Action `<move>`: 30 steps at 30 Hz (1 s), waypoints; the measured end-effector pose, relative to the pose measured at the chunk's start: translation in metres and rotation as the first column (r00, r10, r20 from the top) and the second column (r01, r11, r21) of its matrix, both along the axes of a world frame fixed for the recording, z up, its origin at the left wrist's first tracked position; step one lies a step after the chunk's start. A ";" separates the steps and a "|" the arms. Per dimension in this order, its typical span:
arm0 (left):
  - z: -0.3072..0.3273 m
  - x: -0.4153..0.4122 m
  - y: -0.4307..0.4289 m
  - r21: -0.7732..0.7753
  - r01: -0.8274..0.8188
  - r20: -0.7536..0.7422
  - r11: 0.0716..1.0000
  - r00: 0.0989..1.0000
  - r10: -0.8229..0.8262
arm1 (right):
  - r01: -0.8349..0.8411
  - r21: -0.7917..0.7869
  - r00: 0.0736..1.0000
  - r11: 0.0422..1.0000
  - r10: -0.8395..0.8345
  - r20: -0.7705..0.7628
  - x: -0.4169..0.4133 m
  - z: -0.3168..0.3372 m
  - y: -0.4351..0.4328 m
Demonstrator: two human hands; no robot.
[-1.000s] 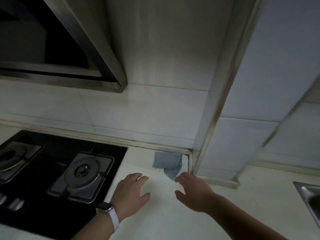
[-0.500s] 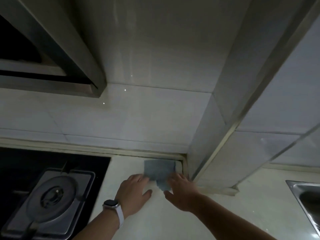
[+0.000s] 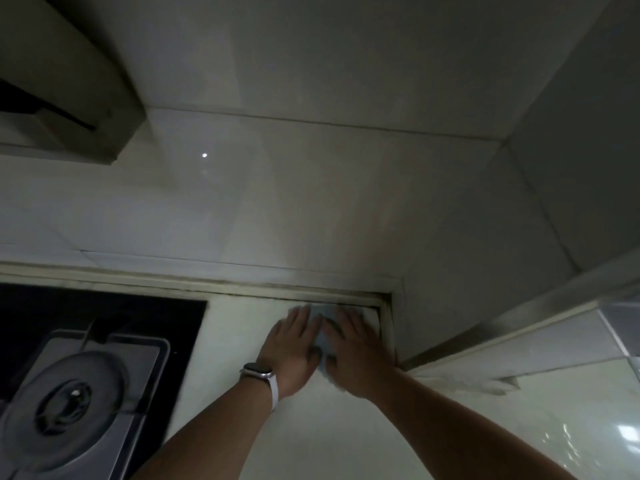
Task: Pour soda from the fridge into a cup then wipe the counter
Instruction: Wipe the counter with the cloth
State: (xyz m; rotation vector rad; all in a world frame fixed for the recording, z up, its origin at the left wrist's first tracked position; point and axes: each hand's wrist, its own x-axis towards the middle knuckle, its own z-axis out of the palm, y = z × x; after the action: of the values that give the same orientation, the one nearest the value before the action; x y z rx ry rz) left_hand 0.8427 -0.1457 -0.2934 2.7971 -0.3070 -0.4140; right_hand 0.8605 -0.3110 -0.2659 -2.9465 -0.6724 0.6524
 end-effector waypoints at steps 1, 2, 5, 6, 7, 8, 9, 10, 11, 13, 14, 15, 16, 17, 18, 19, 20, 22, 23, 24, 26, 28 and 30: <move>-0.004 0.002 0.000 -0.006 -0.006 -0.009 1.000 1.000 0.006 | 0.014 0.012 1.000 1.000 -0.014 -0.002 0.001 -0.008 -0.001; -0.007 0.003 -0.001 -0.013 -0.011 -0.022 1.000 1.000 0.010 | 0.019 0.026 1.000 0.999 -0.019 -0.014 0.001 -0.014 -0.003; -0.015 0.004 -0.006 -0.022 -0.030 -0.042 0.999 0.999 0.029 | 0.027 0.048 1.000 0.998 -0.027 -0.006 0.000 -0.028 -0.007; -0.017 0.003 -0.007 -0.038 -0.042 -0.041 0.998 0.998 0.040 | 0.032 0.055 0.999 0.998 -0.033 0.000 -0.001 -0.030 -0.008; -0.019 0.002 -0.008 -0.057 -0.053 -0.039 0.997 0.998 0.051 | 0.028 0.060 1.000 0.998 -0.029 0.009 -0.001 -0.031 -0.007; -0.020 0.001 -0.008 -0.068 -0.059 -0.042 0.996 0.998 0.056 | 0.019 0.053 1.000 0.998 -0.019 -0.001 -0.003 -0.032 -0.006; -0.021 -0.001 -0.009 -0.069 -0.059 -0.047 0.996 0.997 0.055 | 0.013 0.044 1.000 0.999 -0.012 -0.023 -0.004 -0.033 -0.005; -0.022 -0.003 -0.009 -0.070 -0.060 -0.053 0.996 0.997 0.057 | 0.019 0.040 0.999 0.999 -0.018 -0.038 -0.005 -0.034 -0.006; -0.022 -0.005 -0.009 -0.075 -0.064 -0.059 0.995 0.996 0.059 | 0.023 0.039 0.999 0.999 -0.022 -0.043 -0.007 -0.035 -0.007; -0.020 -0.012 -0.010 -0.082 -0.067 -0.074 0.994 0.995 0.061 | 0.020 0.028 0.998 0.999 -0.018 -0.064 -0.013 -0.035 -0.008; -0.019 -0.016 -0.010 -0.081 -0.065 -0.078 0.995 0.995 0.059 | 0.016 0.016 0.996 1.000 -0.015 -0.084 -0.017 -0.035 -0.009; -0.018 -0.022 -0.010 -0.078 -0.059 -0.077 0.995 0.996 0.053 | 0.009 0.002 0.995 1.000 -0.008 -0.096 -0.022 -0.034 -0.010; -0.016 -0.028 -0.011 -0.074 -0.050 -0.071 0.996 0.996 0.044 | 0.004 -0.008 0.995 1.000 -0.005 -0.097 -0.029 -0.034 -0.011; -0.015 -0.035 -0.011 -0.068 -0.039 -0.063 0.997 0.997 0.034 | 0.004 -0.010 0.996 1.000 -0.005 -0.094 -0.036 -0.033 -0.012; -0.014 -0.043 -0.010 -0.059 -0.027 -0.053 0.998 0.998 0.024 | 0.004 -0.005 0.996 1.000 -0.004 -0.091 -0.044 -0.032 -0.012; -0.013 -0.051 -0.010 -0.049 -0.017 -0.047 0.999 0.999 0.015 | 0.000 0.001 0.996 1.000 0.000 -0.088 -0.053 -0.031 -0.013; -0.013 -0.060 -0.010 -0.040 -0.013 -0.049 0.999 0.999 0.011 | -0.005 0.005 0.996 1.000 0.006 -0.087 -0.062 -0.029 -0.014; -0.011 -0.079 -0.011 -0.021 -0.010 -0.058 1.000 0.998 0.009 | -0.022 0.009 0.996 1.000 0.023 -0.084 -0.080 -0.026 -0.017; -0.010 -0.089 -0.012 -0.015 -0.007 -0.062 1.000 0.998 0.006 | -0.035 0.011 0.996 0.999 0.035 -0.086 -0.090 -0.025 -0.018; -0.010 -0.099 -0.013 -0.010 -0.002 -0.071 1.000 0.997 0.001 | -0.048 0.010 0.995 0.999 0.049 -0.090 -0.099 -0.024 -0.020; -0.009 -0.121 -0.015 0.004 0.001 -0.090 1.000 0.996 -0.001 | -0.066 0.009 0.993 0.998 0.067 -0.093 -0.120 -0.023 -0.025; -0.007 -0.142 -0.017 0.016 0.002 -0.111 1.000 0.994 -0.001 | -0.079 0.017 0.991 0.997 0.080 -0.103 -0.140 -0.020 -0.030; -0.005 -0.164 -0.020 0.015 -0.008 -0.132 1.000 0.991 0.010 | -0.098 0.020 0.988 0.995 0.100 -0.118 -0.158 -0.016 -0.034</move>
State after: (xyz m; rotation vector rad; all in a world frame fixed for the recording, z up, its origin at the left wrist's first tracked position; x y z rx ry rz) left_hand 0.6788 -0.1653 -0.2985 2.7673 -0.2624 -0.5987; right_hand 0.7022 -0.3447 -0.2824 -2.8488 -0.8124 0.8202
